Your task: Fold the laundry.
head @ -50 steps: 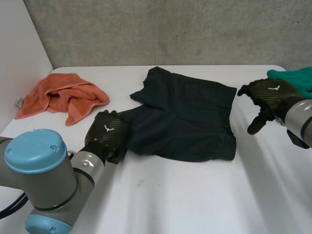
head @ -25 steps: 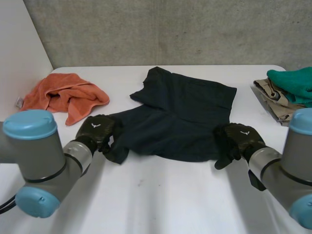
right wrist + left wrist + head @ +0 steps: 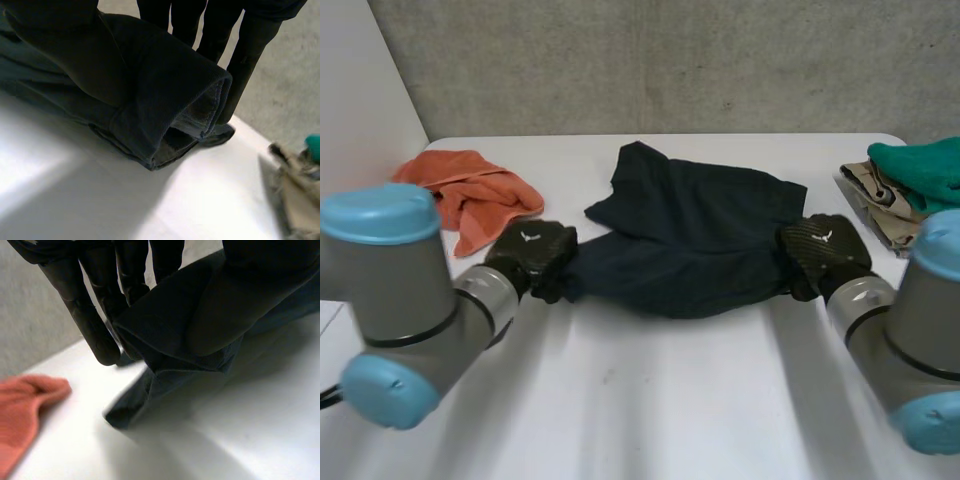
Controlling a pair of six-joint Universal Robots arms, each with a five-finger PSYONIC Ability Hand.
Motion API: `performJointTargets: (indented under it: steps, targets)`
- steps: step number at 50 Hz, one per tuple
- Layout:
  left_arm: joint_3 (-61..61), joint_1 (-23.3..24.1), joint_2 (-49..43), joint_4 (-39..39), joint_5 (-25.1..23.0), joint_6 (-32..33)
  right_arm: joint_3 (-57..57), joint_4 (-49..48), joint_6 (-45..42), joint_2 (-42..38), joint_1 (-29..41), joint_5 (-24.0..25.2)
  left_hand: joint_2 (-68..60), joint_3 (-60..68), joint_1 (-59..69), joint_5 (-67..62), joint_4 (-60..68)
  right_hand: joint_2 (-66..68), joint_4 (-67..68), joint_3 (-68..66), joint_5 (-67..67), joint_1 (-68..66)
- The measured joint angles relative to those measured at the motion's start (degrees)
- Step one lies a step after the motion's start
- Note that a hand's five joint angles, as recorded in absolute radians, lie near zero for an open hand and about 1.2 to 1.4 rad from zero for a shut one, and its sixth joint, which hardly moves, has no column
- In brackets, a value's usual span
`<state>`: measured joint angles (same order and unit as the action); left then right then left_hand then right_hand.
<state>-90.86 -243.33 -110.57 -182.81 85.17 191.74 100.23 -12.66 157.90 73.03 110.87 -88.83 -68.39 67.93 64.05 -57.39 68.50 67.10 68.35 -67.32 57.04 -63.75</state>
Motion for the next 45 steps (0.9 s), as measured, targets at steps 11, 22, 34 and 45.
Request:
performJointTargets:
  steps: [11,22,34,45]
  targets:
    - [-11.4,2.7,13.1,20.9,-0.7,26.4,0.3,37.0,-27.4,7.7,-0.7,2.1,0.0,0.1,0.0,0.0,0.0,0.0,0.2,0.0,0.3,0.0]
    - [-5.8,7.8,7.0,15.8,1.7,34.9,-2.4,38.7,-26.6,6.7,-1.5,5.8,-0.1,0.3,0.1,0.0,0.3,0.0,0.3,-0.5,0.5,-0.5]
    - [25.6,8.1,-18.5,-8.0,6.7,33.6,-12.2,18.0,-16.2,-3.4,-3.9,2.1,-0.1,0.3,0.1,0.0,0.3,0.0,0.3,-0.7,0.5,-0.5]
    - [52.7,7.6,-42.7,-15.4,5.9,33.6,-29.8,6.6,-16.5,-21.6,-3.5,-5.2,3.2,-2.9,-0.9,2.1,-2.7,-0.4,-0.5,-0.2,0.1,-0.5]
